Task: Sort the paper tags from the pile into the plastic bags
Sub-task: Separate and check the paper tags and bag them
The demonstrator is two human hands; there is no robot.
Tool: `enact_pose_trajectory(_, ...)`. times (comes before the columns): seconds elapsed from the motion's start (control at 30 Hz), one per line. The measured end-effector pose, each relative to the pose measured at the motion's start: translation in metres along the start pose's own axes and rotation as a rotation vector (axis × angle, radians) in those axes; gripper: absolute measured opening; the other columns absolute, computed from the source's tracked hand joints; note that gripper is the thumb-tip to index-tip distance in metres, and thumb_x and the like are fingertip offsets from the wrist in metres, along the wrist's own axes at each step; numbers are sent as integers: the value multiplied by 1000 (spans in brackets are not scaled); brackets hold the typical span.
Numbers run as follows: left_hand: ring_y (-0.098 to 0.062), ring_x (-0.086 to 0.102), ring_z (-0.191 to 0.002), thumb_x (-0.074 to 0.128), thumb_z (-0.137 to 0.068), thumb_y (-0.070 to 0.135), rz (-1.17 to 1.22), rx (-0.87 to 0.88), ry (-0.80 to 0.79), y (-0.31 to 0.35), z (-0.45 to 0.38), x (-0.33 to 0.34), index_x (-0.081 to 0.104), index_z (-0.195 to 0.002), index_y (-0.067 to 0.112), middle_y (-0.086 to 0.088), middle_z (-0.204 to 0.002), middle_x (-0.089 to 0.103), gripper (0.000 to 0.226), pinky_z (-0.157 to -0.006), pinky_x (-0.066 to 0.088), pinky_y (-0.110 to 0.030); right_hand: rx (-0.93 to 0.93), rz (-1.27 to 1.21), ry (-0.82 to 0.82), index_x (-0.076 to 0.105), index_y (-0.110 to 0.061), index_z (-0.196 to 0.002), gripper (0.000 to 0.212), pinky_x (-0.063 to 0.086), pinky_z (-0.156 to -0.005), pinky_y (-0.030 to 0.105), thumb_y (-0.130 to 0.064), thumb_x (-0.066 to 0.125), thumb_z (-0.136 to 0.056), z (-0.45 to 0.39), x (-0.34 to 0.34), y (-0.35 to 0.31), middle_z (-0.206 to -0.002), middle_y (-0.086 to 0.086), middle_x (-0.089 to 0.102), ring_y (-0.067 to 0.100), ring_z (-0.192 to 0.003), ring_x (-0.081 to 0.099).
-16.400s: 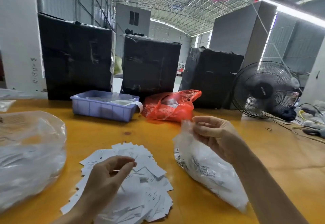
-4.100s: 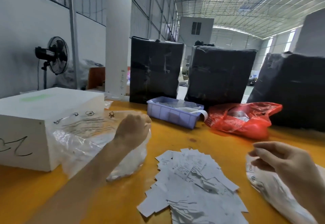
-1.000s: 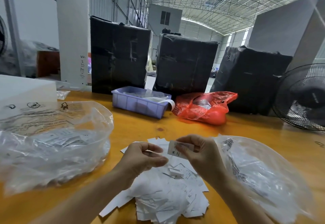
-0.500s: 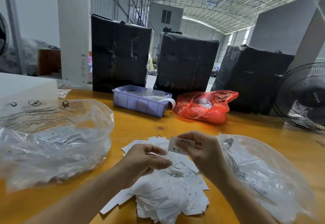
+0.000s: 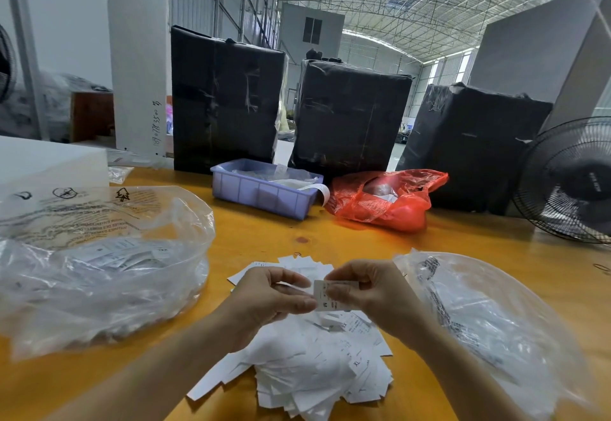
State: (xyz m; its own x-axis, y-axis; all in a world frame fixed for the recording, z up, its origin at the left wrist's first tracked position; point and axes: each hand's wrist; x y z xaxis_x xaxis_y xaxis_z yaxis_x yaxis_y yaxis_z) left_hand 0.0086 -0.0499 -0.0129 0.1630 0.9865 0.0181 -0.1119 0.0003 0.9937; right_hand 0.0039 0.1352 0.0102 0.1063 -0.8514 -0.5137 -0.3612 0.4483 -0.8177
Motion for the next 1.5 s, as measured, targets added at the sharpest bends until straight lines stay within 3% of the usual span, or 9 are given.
enact_pose_trajectory(0.17, -10, 66, -63, 83, -64, 2, -14, 39, 9, -6, -1, 5, 69, -86, 10, -1, -68, 71, 28, -64, 47, -23, 48, -33, -53, 71, -23, -86, 15, 54, -70, 29, -12, 76, -77, 0, 7, 1, -79, 4, 71, 13, -71, 66)
enact_pose_trajectory(0.27, -12, 67, -62, 79, -69, 14, 24, 67, -17, -7, -1, 9, 71, -86, 6, -5, -72, 73, 21, -60, 51, -20, 46, -78, 18, 66, -20, -93, 19, 54, -74, 34, -10, 74, -78, -2, 8, 3, -80, 12, 69, 20, -73, 66)
enact_pose_trajectory(0.4, -17, 69, -61, 69, -81, 17, 180, 56, 82, -7, -1, 12, 72, -84, 4, -13, -79, 74, 13, -53, 51, -17, 61, -106, 119, 63, -12, -106, 23, 58, -70, 29, -14, 69, -84, -3, 7, 7, -85, 12, 70, 19, -76, 70)
enact_pose_trajectory(0.6, -12, 64, -56, 67, -84, 7, 270, 0, 183, -11, -2, 15, 70, -89, 0, -12, -77, 71, 9, -47, 47, -16, 0, -128, 241, 70, -6, -94, 14, 57, -66, 24, -2, 72, -80, -2, 20, 8, -79, 6, 72, 17, -68, 70)
enact_pose_trajectory(0.83, -23, 64, -80, 69, -83, 17, 296, 14, 222, -14, -2, 19, 72, -92, 5, -12, -83, 69, 15, -66, 51, -29, -37, -71, 94, 75, -20, -86, 13, 54, -68, 21, -8, 70, -83, 4, 32, 1, -83, -3, 72, 9, -74, 66)
enact_pose_trajectory(0.93, -17, 64, -68, 71, -80, 19, 414, -28, 258, -9, -1, 18, 73, -90, 9, -6, -72, 70, 14, -53, 49, -23, 1, -147, 36, 70, -31, -92, 18, 54, -63, 20, -15, 71, -83, 5, 33, -3, -82, -9, 71, 2, -64, 63)
enact_pose_trajectory(1.07, -14, 63, -59, 75, -74, 25, 485, -53, 281, -4, 0, 15, 76, -85, 14, -4, -68, 72, 16, -45, 46, -20, 66, -242, -37, 67, -20, -103, 29, 51, -61, 18, -9, 75, -78, 7, 38, -5, -78, -4, 71, 7, -63, 63)
enact_pose_trajectory(1.27, -19, 61, -72, 72, -78, 27, 429, -98, 186, -2, 0, 12, 75, -86, 15, -3, -74, 73, 15, -57, 43, -26, 134, -401, 132, 68, -7, -95, 16, 53, -61, 21, 0, 70, -80, 3, 32, 0, -80, 13, 72, 16, -64, 67)
enact_pose_trajectory(1.5, -13, 62, -54, 71, -81, 18, 170, -99, 41, 1, -2, 0, 72, -85, 6, -9, -70, 72, 13, -49, 49, -20, 320, -554, 203, 68, 0, -92, 13, 52, -54, 20, 1, 69, -80, -1, 19, 6, -70, 12, 70, 15, -58, 66)
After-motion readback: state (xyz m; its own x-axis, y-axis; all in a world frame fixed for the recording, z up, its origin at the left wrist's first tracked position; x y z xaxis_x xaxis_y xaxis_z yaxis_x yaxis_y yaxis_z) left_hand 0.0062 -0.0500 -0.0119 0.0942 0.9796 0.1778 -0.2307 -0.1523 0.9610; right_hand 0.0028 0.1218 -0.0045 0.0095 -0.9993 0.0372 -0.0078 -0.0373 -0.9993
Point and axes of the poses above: each hand's wrist, its own z-axis away from the middle knuckle, its own x-axis out of the palm, y = z × x
